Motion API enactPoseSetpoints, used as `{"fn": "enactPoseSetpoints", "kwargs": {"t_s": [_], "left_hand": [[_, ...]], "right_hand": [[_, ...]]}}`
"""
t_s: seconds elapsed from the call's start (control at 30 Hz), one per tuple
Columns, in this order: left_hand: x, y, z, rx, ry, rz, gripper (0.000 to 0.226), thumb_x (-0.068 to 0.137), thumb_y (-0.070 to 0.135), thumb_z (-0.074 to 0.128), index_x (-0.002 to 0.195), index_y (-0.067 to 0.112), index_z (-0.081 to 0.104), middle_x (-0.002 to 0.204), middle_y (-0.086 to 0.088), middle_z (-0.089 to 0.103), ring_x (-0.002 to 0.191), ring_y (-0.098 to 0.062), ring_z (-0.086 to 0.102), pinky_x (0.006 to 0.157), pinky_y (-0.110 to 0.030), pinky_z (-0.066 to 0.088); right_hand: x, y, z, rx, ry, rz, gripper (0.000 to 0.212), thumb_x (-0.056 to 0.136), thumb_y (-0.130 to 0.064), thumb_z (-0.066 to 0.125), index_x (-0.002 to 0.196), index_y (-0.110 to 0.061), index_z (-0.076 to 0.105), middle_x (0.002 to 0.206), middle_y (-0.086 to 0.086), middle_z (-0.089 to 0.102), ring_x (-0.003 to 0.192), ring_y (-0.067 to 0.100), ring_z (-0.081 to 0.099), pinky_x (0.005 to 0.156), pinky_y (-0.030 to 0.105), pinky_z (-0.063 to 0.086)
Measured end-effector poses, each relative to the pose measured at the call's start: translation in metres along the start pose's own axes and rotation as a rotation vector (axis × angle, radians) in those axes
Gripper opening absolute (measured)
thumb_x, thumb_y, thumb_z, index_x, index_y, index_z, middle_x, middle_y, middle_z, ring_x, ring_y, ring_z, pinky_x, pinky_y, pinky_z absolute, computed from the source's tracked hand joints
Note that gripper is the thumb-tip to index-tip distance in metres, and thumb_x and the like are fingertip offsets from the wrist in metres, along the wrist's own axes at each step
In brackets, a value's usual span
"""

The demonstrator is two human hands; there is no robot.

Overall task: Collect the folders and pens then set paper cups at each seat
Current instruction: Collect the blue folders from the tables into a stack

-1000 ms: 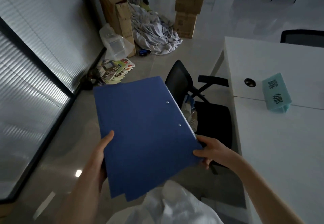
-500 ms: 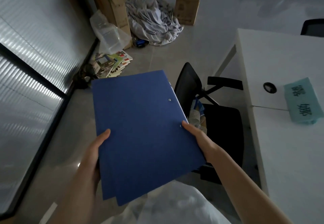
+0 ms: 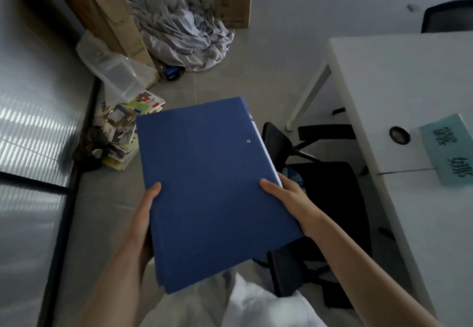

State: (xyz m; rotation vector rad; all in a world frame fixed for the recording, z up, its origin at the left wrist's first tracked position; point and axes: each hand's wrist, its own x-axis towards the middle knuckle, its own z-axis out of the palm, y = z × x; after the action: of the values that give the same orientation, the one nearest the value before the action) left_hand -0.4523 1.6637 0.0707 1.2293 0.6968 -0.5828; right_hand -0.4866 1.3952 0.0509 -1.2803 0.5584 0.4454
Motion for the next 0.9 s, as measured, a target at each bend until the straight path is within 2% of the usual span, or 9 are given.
{"fn": "enactPoseSetpoints", "kwargs": {"t_s": [0.17,0.23,0.37,0.47,0.7,0.83,0.9], "left_hand": [[0.067,0.060,0.004,0.093,-0.092,-0.036,0.029,0.094,0.047,0.050,0.103,0.024,0.066,0.085,0.001,0.078,0.070,-0.016,0.074,0.071,-0.039,0.048],[0.094,0.089,0.002,0.139,-0.139,-0.055,0.027,0.094,0.043,0.051,0.105,0.024,0.066,0.087,-0.001,0.078,0.071,-0.017,0.074,0.073,-0.040,0.049],[0.135,0.148,0.001,0.219,-0.255,-0.070,0.024,0.095,0.035,0.051,0.106,0.022,0.067,0.096,-0.004,0.077,0.079,-0.022,0.075,0.076,-0.042,0.051],[0.167,0.190,0.001,0.282,-0.295,-0.090,0.023,0.094,0.029,0.053,0.104,0.016,0.069,0.095,-0.007,0.077,0.080,-0.025,0.074,0.082,-0.043,0.052],[0.225,0.247,0.016,0.378,-0.342,-0.163,0.037,0.086,0.029,0.062,0.118,0.012,0.066,0.109,-0.012,0.074,0.101,-0.034,0.068,0.091,-0.048,0.051],[0.257,0.273,0.043,0.411,-0.389,-0.173,0.032,0.089,0.029,0.060,0.116,0.012,0.067,0.106,-0.011,0.074,0.097,-0.032,0.069,0.086,-0.045,0.052],[0.271,0.287,0.063,0.410,-0.414,-0.163,0.026,0.091,0.028,0.058,0.110,0.012,0.068,0.100,-0.010,0.076,0.088,-0.029,0.072,0.083,-0.044,0.052]], "right_hand": [[0.051,-0.026,0.024,0.014,0.145,-0.027,0.038,0.086,-0.035,0.066,0.123,-0.030,0.059,0.106,-0.001,0.073,0.091,0.019,0.072,0.072,0.032,0.057],[0.070,-0.037,0.037,0.039,0.203,-0.033,0.039,0.085,-0.036,0.067,0.124,-0.029,0.059,0.106,-0.001,0.073,0.091,0.020,0.072,0.075,0.035,0.058],[0.098,-0.054,0.069,0.133,0.299,-0.037,0.036,0.086,-0.033,0.067,0.121,-0.028,0.060,0.103,-0.001,0.074,0.089,0.020,0.073,0.070,0.032,0.057],[0.118,-0.064,0.093,0.183,0.373,-0.042,0.038,0.085,-0.034,0.068,0.121,-0.027,0.061,0.104,0.000,0.074,0.092,0.023,0.072,0.074,0.036,0.057],[0.149,-0.085,0.114,0.256,0.460,-0.071,0.037,0.084,-0.035,0.068,0.120,-0.027,0.061,0.108,0.003,0.073,0.094,0.026,0.071,0.082,0.043,0.058],[0.176,-0.108,0.107,0.302,0.507,-0.073,0.037,0.084,-0.034,0.070,0.119,-0.027,0.062,0.106,0.004,0.074,0.093,0.027,0.072,0.078,0.039,0.058],[0.193,-0.124,0.099,0.304,0.531,-0.092,0.036,0.084,-0.033,0.070,0.118,-0.027,0.063,0.105,0.003,0.074,0.092,0.026,0.072,0.078,0.039,0.058]]}}
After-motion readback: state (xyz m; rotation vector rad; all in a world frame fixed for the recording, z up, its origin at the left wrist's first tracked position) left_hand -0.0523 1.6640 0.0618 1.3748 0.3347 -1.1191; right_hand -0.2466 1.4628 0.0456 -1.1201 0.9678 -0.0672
